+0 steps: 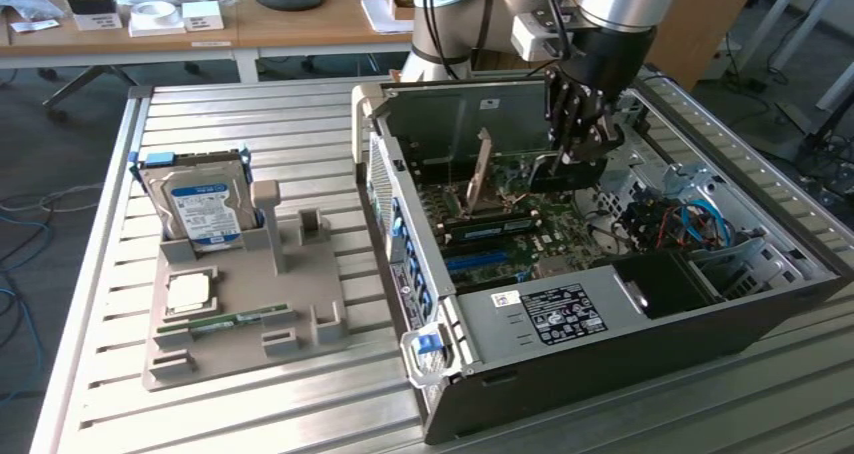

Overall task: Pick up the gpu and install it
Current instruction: 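Insert the gpu into the slot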

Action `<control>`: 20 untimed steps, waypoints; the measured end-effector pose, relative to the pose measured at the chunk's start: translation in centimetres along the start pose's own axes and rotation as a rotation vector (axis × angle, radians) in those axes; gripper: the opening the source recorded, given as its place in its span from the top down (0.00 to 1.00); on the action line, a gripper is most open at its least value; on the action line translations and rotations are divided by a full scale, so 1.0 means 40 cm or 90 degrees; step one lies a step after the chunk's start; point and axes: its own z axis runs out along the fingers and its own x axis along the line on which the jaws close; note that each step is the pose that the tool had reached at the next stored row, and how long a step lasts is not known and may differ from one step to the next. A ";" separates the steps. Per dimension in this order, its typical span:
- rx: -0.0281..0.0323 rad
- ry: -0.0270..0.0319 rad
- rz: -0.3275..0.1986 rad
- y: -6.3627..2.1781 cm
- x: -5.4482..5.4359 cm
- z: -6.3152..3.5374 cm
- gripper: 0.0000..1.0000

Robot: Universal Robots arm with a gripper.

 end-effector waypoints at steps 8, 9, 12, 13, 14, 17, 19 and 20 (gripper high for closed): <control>-0.0066 0.0004 0.000 -0.005 0.000 0.001 0.73; -0.0101 0.0008 0.000 -0.006 -0.001 0.001 0.73; -0.0140 0.0012 0.000 -0.008 -0.001 0.002 0.73; -0.0140 0.0012 0.000 -0.008 -0.001 0.005 0.73; -0.0140 0.0013 0.000 -0.008 -0.001 0.007 0.73; -0.0141 0.0013 0.000 -0.008 0.000 0.012 0.73; -0.0146 0.0012 -0.004 -0.007 0.000 0.014 0.73; -0.0151 0.0013 -0.007 -0.007 0.000 0.015 0.73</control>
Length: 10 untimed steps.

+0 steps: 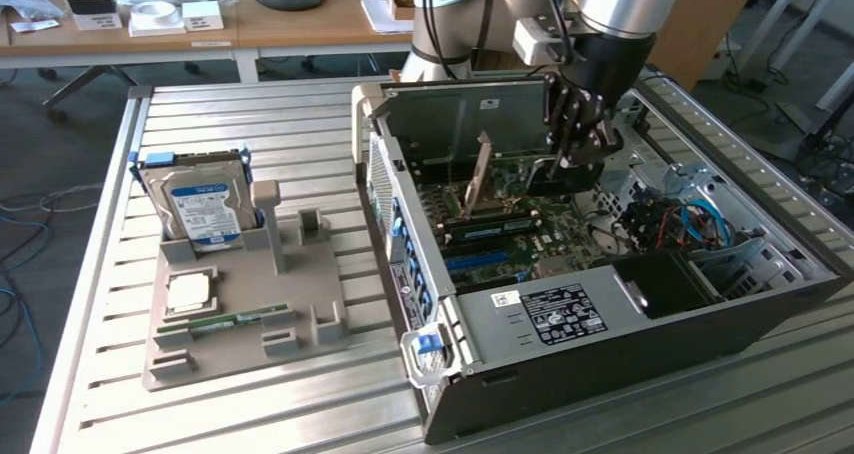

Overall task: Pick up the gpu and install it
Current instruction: 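Insert the gpu into the slot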

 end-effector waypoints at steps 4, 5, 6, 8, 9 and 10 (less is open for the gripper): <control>-0.0007 -0.0002 -0.015 0.000 0.000 0.005 0.73; -0.0008 -0.0002 -0.017 0.000 0.000 0.007 0.73; -0.0008 -0.0002 -0.018 0.000 0.000 0.010 0.73; -0.0008 -0.0003 -0.018 0.000 0.000 0.018 0.73; -0.0008 -0.0003 -0.018 0.000 0.000 0.021 0.73; -0.0008 -0.0003 -0.019 0.000 0.000 0.025 0.73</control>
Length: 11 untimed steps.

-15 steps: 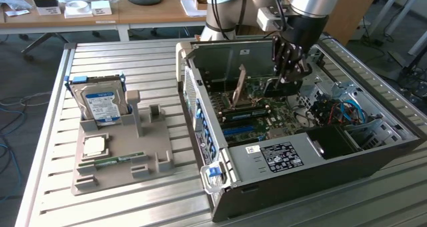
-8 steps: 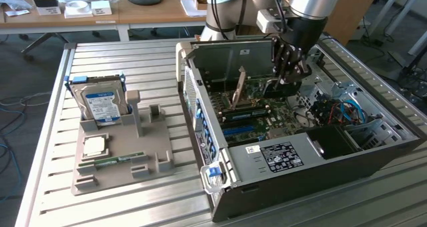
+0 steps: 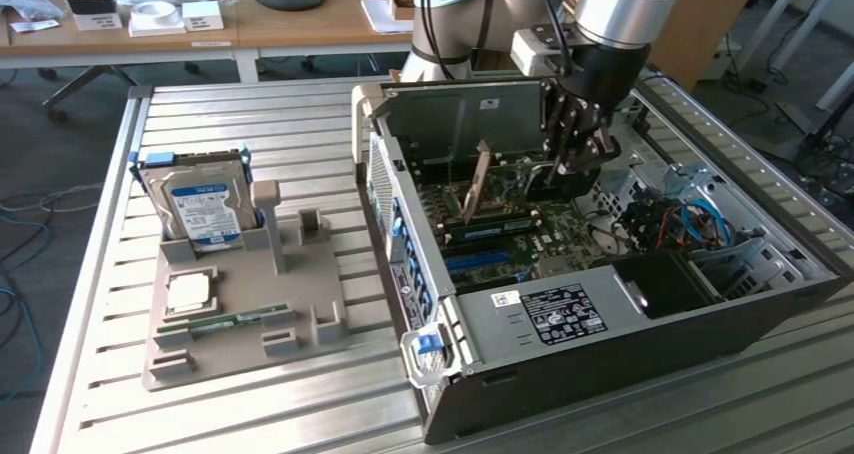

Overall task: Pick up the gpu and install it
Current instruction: 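Insert the gpu into the slot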

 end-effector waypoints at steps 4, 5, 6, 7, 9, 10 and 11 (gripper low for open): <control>0.0000 0.0000 -0.003 0.001 0.000 0.014 0.73; -0.0001 0.0000 -0.004 0.001 0.000 0.017 0.73; -0.0001 0.0000 -0.004 0.002 0.000 0.021 0.73; -0.0001 0.0000 -0.005 0.002 0.000 0.024 0.73; -0.0001 0.0000 -0.006 0.002 0.001 0.030 0.73; -0.0001 -0.0001 -0.007 0.003 0.001 0.033 0.73; -0.0001 0.0001 -0.007 0.003 0.001 0.034 0.73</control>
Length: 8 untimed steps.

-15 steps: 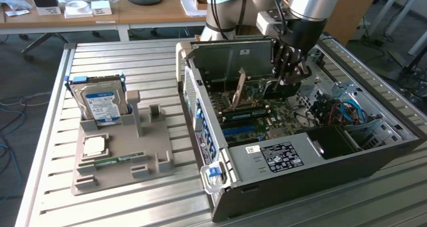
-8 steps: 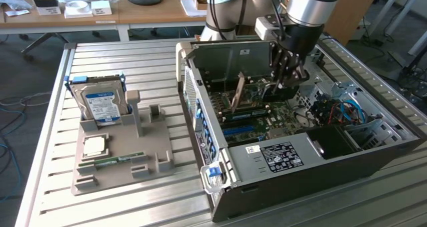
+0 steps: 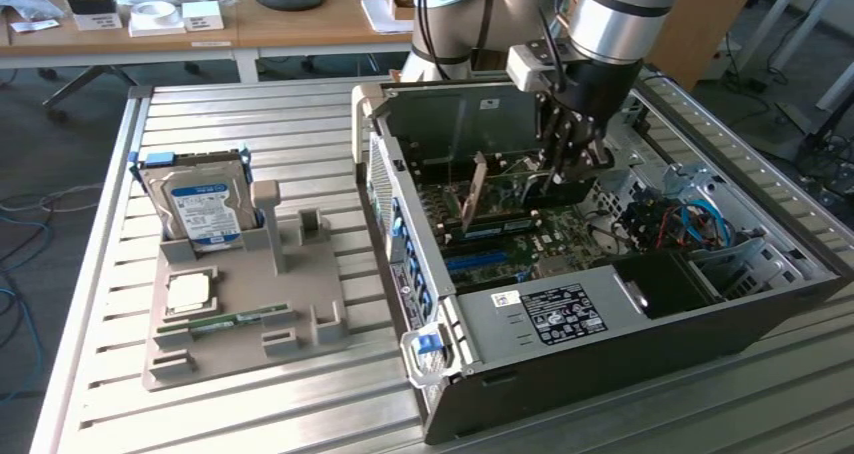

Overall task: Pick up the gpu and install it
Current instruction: 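Insert the gpu into the slot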

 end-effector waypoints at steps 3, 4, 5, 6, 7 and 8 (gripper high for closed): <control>0.0000 0.0001 0.000 0.000 0.000 0.000 0.73; 0.0000 0.0000 0.000 0.000 0.000 0.000 0.73; 0.0000 0.0000 0.000 0.000 0.000 0.000 0.73; 0.0000 0.0000 0.000 0.000 0.000 0.001 0.73; 0.0001 -0.0001 0.000 0.001 0.000 0.002 0.73; 0.0001 -0.0003 0.000 0.003 0.000 0.003 0.73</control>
